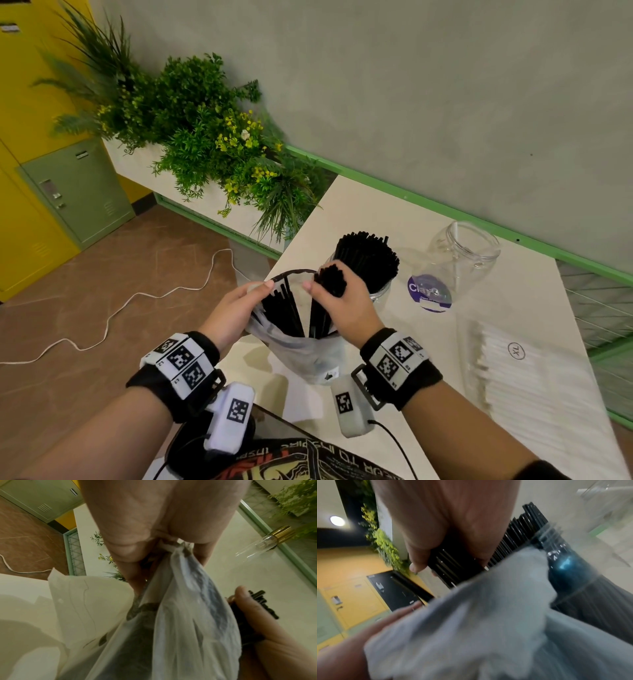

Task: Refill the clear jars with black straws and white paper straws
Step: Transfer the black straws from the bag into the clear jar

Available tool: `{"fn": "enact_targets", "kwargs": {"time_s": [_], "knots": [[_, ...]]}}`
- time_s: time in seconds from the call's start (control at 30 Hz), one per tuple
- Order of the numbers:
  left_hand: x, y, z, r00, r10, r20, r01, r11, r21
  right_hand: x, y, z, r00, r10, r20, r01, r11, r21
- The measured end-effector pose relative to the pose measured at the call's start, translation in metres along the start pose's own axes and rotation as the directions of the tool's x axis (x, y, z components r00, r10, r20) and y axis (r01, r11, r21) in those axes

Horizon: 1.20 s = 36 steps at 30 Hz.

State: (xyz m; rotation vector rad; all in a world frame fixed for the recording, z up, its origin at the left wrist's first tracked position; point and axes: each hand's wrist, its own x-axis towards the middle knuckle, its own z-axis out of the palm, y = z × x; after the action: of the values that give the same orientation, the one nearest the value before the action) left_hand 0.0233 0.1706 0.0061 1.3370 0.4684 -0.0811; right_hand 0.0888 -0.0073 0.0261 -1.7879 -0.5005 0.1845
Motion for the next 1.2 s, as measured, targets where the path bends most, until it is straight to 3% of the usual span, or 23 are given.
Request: {"fn": "enact_targets", "kwargs": {"time_s": [0.23, 0.53, 0.87, 1.0, 1.2], "knots": [[0.003, 0.003, 0.005, 1.0, 0.023, 0.008, -0.023, 0.999, 0.029, 0.015, -0.045, -0.028, 0.99, -0.02, -0.143, 0.056, 0.966, 0.253], [0.004, 0.004, 0.005, 1.0, 0.017, 0.016, -0.018, 0.997, 0.082, 0.029, -0.073, -0.054, 0.991, -0.078, -0.107, 0.106, 0.952, 0.286], [0.006, 0.007, -0.001, 1.0, 0.024, -0.01, -0.023, 0.99, 0.138, 0.038, -0.108, -0.11, 0.939, -0.134, -0.316, 0.265, 0.867, 0.422], [0.006, 0.008, 0.001, 0.999, 0.033, -0.019, -0.03, 0.988, 0.15, 0.036, -0.108, -0.122, 0.923, -0.136, -0.361, 0.281, 0.878, 0.388], [0.006, 0.01, 0.0, 0.999, 0.026, -0.022, -0.022, 0.989, 0.145, 0.041, -0.097, -0.112, 0.931, -0.161, -0.328, 0.245, 0.941, 0.232]]}}
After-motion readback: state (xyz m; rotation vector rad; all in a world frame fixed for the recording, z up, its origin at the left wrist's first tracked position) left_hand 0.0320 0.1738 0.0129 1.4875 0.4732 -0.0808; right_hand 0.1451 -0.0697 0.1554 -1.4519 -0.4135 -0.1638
